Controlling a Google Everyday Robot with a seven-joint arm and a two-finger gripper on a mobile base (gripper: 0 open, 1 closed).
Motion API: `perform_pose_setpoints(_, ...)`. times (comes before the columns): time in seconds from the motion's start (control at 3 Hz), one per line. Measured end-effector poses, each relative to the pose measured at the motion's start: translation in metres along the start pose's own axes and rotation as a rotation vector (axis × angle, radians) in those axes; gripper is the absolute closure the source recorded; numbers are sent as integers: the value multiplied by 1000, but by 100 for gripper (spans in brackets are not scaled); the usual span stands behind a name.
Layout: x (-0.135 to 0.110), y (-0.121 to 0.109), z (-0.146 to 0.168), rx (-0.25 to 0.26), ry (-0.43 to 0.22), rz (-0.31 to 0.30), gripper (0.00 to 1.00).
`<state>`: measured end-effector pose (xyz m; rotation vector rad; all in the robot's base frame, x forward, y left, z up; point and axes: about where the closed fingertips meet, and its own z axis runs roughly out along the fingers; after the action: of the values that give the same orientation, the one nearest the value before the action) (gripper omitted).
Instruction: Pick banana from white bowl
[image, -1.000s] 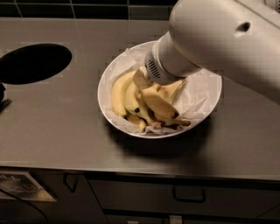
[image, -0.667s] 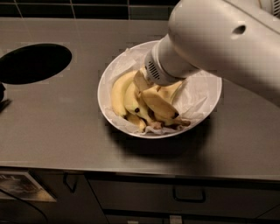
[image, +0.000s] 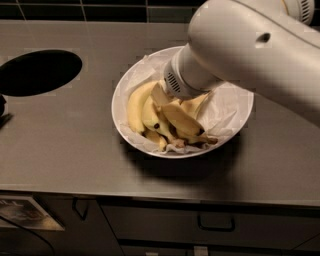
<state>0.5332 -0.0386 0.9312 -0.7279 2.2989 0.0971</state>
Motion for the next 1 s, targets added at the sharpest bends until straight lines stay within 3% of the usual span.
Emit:
perform_pose_setpoints(0.33,1,0,4,-1,8,0,54)
perform_pose_setpoints(0.67,1,0,4,-1,8,0,71)
perform_pose_setpoints(1.0,1,0,4,-1,8,0,95)
